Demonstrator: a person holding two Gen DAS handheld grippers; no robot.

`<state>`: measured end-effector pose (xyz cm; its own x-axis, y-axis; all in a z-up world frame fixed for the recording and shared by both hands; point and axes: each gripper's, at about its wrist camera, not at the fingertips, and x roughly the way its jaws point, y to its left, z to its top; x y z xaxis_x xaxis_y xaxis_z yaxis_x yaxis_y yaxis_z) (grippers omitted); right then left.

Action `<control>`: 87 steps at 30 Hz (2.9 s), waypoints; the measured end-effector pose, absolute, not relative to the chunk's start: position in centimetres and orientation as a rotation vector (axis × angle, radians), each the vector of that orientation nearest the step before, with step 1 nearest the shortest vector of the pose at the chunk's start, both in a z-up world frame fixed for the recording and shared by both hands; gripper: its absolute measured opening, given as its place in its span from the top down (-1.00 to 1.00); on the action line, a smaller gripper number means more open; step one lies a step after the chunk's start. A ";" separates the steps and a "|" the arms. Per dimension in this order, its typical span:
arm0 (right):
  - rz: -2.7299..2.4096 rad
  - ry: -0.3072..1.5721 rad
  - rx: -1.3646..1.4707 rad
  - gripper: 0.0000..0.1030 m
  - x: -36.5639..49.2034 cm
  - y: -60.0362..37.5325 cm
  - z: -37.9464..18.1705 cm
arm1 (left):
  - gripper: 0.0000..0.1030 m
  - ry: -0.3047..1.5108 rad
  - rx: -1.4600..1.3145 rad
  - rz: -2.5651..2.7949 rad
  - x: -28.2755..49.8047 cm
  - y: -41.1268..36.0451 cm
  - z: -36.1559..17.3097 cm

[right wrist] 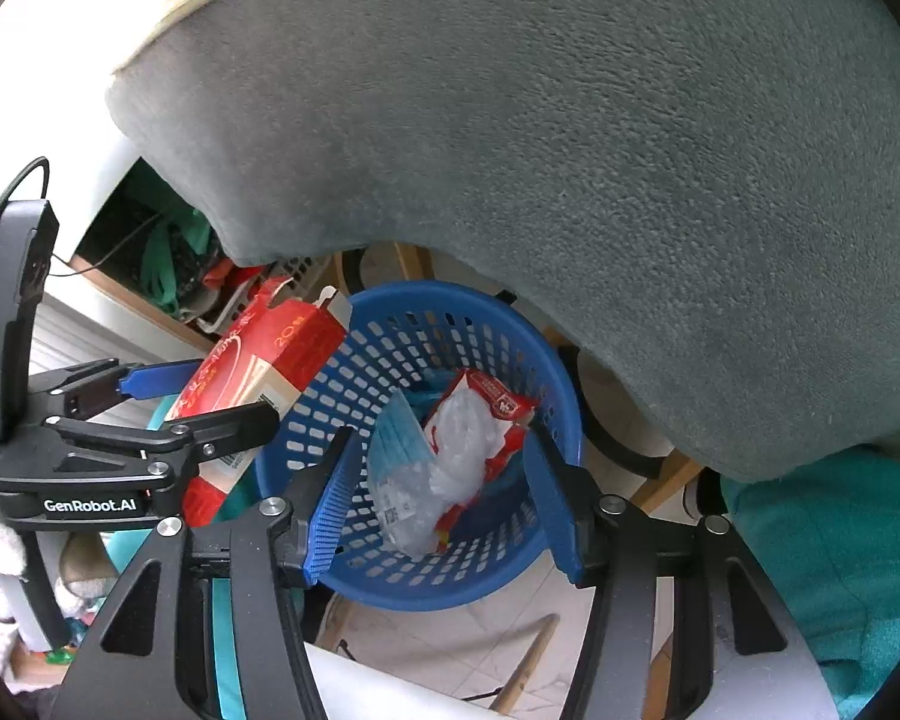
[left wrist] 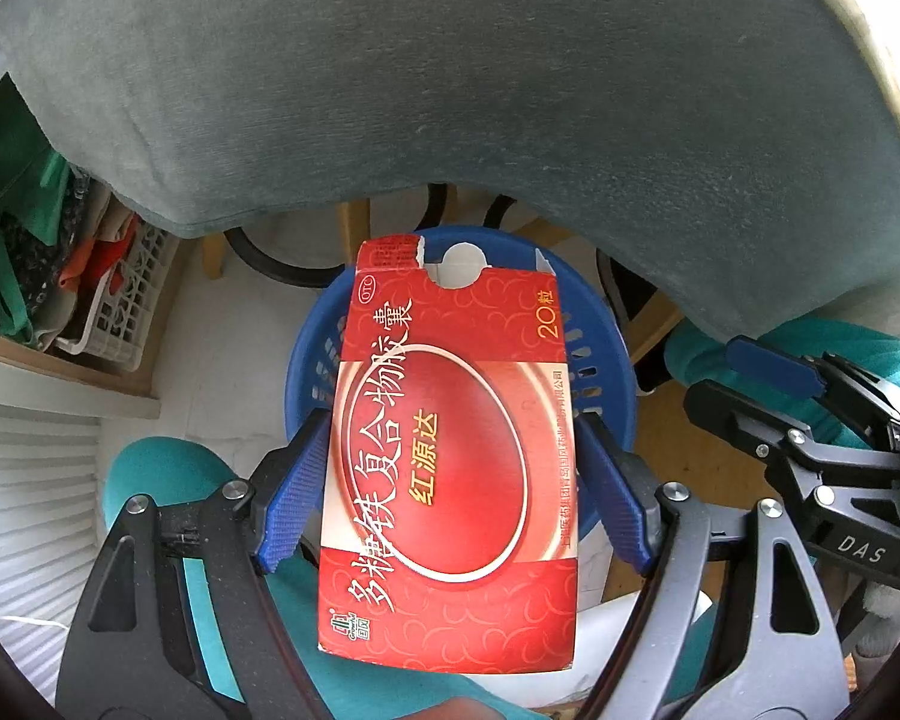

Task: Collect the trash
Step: 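Open the right tool to drop the bag while the left tool releases the red box, then raise both open tools back up over the bed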

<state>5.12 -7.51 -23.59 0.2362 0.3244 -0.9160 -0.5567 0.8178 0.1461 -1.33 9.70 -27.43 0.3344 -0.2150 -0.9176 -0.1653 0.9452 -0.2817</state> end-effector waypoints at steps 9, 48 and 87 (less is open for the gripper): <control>0.619 1.189 -0.197 -0.07 5.4 -8.7 -22.8 | -0.60 1.228 -0.337 -0.053 -1.5 9.5 -27.3; 0.612 1.174 -0.055 -0.07 5.9 -10.7 -21.3 | -0.61 1.114 -0.193 -0.045 -1.6 7.8 -24.9; 0.677 0.799 -0.052 -0.40 15.4 -15.2 -1.9 | -0.61 0.818 -0.151 -0.049 10.8 8.3 -6.5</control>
